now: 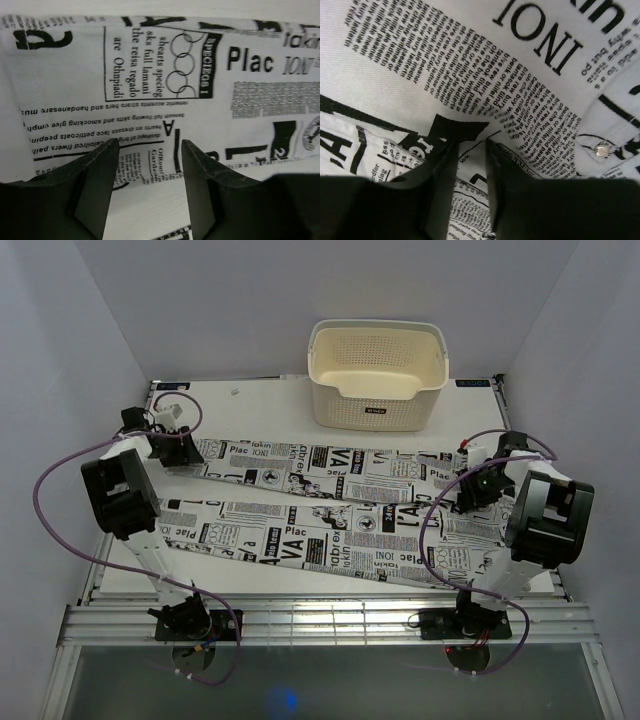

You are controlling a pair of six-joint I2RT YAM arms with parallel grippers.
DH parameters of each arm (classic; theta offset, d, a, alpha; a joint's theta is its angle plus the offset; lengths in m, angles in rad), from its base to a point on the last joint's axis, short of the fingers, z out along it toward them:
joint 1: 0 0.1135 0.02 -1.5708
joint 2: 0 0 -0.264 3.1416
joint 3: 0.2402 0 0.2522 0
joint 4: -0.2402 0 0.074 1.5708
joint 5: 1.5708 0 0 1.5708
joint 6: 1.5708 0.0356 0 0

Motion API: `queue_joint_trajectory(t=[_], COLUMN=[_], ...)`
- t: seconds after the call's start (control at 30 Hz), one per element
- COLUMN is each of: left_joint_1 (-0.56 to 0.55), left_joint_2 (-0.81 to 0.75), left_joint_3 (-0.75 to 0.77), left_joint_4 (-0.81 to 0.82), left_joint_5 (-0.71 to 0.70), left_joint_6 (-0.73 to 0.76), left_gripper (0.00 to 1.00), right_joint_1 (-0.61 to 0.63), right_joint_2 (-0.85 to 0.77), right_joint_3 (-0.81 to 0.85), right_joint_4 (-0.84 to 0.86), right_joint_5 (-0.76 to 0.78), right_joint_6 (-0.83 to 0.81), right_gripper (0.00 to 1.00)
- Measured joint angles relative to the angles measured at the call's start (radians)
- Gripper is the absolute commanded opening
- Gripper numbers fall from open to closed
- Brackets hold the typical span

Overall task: Fold and stack the trousers
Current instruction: Flatten the trousers out

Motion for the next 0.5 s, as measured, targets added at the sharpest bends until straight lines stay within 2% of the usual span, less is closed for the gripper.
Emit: queue_joint_trajectory(t=[0.03,0.13,0.23,0.4,0.5], left_joint_1=[0.0,0.008,0.013,0.001,-0.003], left_joint_2=[0.018,0.071,0.106,0.178,0.215], left_joint_3=[0.0,0.024,0.073,0.188,0.251], left_joint_4=[0.008,0.024,0.026,0.022,0.025], left_joint_5=[-0.016,-0.03,-0.043,-0.063,-0.097], left_joint_6=[-0.007,-0.023,-0.039,-0.056,-0.058], left_gripper=[0.64,0.64,0.67,0.72,0.74], right_joint_1=[0.0,0.006,0.017,0.019,0.019], right_joint_2=[0.004,0.003,0.001,0.004,0.004], right_joint_3=[-0.011,-0.014,-0.013,-0.009,-0.01], right_joint_4=[0.008,0.015,0.023,0.038,0.051], right_joint_5=[0.011,0.02,0.029,0.048,0.06], right_joint_6=[0.0,-0.002,-0.011,-0.032,-0.063], right_gripper=[0.51,0.72,0.82,0.88,0.87])
